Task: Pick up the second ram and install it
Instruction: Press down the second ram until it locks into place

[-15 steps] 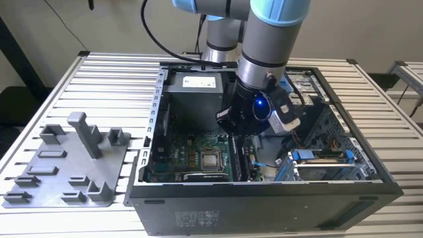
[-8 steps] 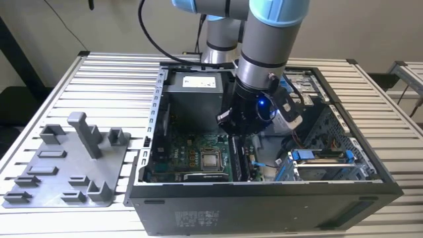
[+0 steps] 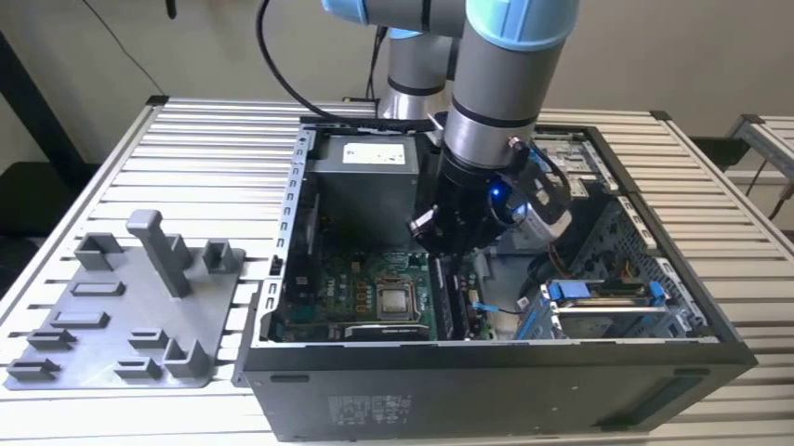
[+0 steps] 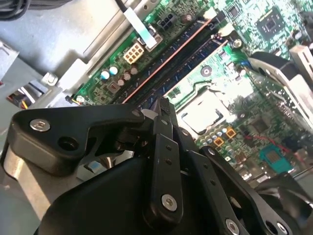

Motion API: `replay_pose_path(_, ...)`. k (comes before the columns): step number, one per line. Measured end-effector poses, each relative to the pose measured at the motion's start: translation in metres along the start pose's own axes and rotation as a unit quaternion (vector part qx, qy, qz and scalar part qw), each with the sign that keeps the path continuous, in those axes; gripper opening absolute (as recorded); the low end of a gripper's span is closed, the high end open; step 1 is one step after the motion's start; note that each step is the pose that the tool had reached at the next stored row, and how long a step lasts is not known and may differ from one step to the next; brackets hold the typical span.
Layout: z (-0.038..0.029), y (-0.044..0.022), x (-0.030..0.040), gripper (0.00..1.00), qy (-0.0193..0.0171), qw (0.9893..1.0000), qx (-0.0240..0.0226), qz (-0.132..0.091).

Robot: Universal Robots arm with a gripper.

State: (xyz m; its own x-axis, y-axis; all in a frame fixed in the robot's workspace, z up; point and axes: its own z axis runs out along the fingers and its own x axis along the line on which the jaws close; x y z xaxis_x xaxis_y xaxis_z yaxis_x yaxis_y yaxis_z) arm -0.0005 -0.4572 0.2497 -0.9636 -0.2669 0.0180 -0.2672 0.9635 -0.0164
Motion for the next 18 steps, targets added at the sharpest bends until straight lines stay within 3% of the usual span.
replay_pose_path(3, 0.0005, 0.0000, 0.0000, 0.11, -0.0005, 0.9997, 0.0004, -0.026)
replay_pose_path(6, 0.0013, 0.0001, 0.0000, 0.11, -0.0009, 0.9986, 0.0009, -0.054)
replay_pose_path(9, 0.0016, 0.0001, 0.0000, 0.11, -0.0014, 0.9967, 0.0014, -0.081)
replay_pose_path(14, 0.0019, 0.0001, 0.0002, 0.11, -0.0027, 0.9926, 0.0024, -0.122)
replay_pose_path(18, 0.0021, 0.0006, 0.0020, 0.11, -0.0048, 0.9907, 0.0033, -0.136)
